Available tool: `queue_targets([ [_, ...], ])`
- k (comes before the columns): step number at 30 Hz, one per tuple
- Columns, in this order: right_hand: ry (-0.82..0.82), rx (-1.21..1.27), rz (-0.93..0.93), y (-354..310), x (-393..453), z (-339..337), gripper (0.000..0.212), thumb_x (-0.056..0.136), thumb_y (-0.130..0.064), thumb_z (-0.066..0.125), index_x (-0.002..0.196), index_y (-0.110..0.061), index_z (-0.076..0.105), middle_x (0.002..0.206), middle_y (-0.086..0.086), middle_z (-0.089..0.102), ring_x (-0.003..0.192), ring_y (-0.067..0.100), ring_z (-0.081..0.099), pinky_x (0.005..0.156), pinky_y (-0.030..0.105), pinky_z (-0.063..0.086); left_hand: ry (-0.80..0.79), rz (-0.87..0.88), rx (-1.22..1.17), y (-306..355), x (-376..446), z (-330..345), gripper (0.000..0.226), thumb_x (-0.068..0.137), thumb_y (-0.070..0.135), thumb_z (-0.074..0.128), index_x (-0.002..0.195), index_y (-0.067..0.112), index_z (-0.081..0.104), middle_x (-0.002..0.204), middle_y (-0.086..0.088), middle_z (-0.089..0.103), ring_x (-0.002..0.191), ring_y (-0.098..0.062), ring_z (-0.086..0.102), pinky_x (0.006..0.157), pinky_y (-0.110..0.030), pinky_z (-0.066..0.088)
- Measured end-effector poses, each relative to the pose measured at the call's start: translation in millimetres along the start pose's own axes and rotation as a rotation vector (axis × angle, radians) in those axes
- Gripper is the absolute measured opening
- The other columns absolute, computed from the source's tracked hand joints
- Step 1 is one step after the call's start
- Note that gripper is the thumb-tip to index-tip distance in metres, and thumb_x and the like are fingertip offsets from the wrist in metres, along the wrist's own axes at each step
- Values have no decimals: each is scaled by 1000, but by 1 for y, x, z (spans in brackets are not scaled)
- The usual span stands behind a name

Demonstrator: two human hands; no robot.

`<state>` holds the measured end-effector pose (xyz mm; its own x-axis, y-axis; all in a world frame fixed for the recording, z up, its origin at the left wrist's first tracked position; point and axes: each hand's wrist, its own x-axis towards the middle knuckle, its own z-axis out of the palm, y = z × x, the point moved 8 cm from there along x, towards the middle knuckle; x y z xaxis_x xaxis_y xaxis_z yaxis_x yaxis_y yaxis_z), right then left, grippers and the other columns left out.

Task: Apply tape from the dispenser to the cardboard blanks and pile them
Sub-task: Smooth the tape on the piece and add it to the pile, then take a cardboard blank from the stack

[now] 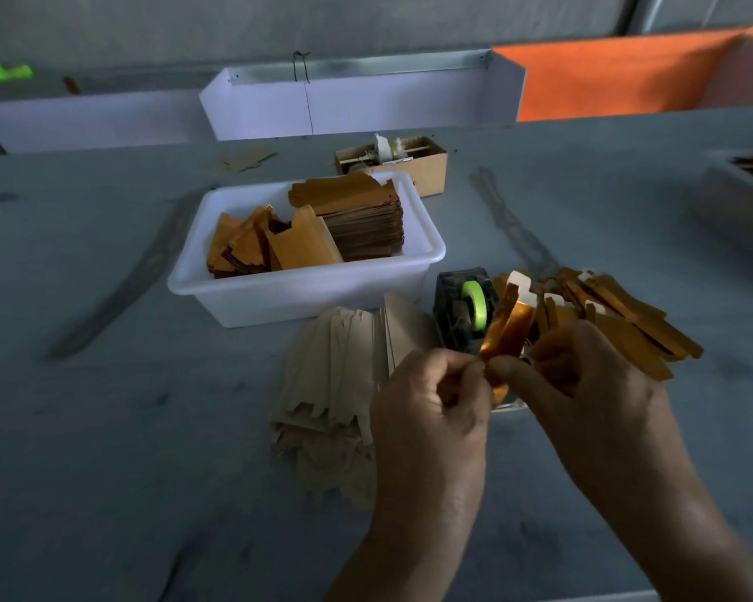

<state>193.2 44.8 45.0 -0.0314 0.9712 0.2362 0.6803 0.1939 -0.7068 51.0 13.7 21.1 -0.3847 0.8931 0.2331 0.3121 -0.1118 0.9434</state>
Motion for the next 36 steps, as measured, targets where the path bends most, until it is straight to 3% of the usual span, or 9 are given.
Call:
queue_targets([
  [3,-108,218,89,11,-2,15,50,57,-62,53,89,-23,57,79,-6,64,73,9,62,63,25,50,-103,-127,-61,-8,-3,9,13,90,24,62,81,24,70,73,6,70,68,-5,67,57,-17,53],
  [8,-174,462,226,28,0,30,14,78,-30,65,90,-25,60,83,2,68,80,17,65,69,27,48,-272,-237,-90,-19,-3,16,15,92,28,58,80,28,67,77,16,69,71,2,66,56,-12,51],
  [12,-191,502,260,37,8,32,14,85,-24,60,96,-32,59,83,-5,69,80,10,67,70,25,49,-312,-288,-47,-24,4,12,18,95,34,52,81,28,62,72,7,70,63,2,66,46,-11,45],
  [14,-84,402,222,43,21,17,12,87,-24,59,93,-34,58,76,-6,67,70,9,67,60,20,47,-185,-206,217,-27,20,-2,17,97,34,50,86,26,61,73,5,67,61,-3,63,48,-16,46],
  [17,85,138,177,57,47,-11,7,89,-24,59,92,-20,63,78,6,65,70,25,63,62,36,52,-13,-92,769,-25,43,-17,30,95,43,48,109,18,56,98,2,61,86,-11,58,67,-23,42],
  [22,63,-187,218,81,71,-13,22,91,-24,56,109,-12,59,82,4,55,67,18,49,57,27,35,-127,-232,1036,-52,58,-1,65,87,44,62,134,9,35,129,-10,47,115,-23,49,89,-32,44],
  [26,140,-199,246,92,62,-22,33,90,-28,56,119,-13,58,103,10,56,86,21,46,73,30,34,-70,-248,993,-54,65,-7,47,87,34,66,125,11,47,119,-7,58,105,-21,58,84,-31,48],
  [31,182,-98,189,90,33,-24,14,88,-23,59,100,-19,64,76,-7,57,67,13,54,58,25,38,-88,-295,851,-57,70,-25,13,91,30,60,91,17,62,84,1,63,73,-11,58,53,-21,37],
  [36,197,-26,110,72,22,-24,6,88,-21,59,87,-25,63,71,-18,55,67,1,53,56,20,37,-77,-291,692,-55,70,-46,19,92,26,60,75,24,52,69,11,51,62,0,44,51,-19,31],
])
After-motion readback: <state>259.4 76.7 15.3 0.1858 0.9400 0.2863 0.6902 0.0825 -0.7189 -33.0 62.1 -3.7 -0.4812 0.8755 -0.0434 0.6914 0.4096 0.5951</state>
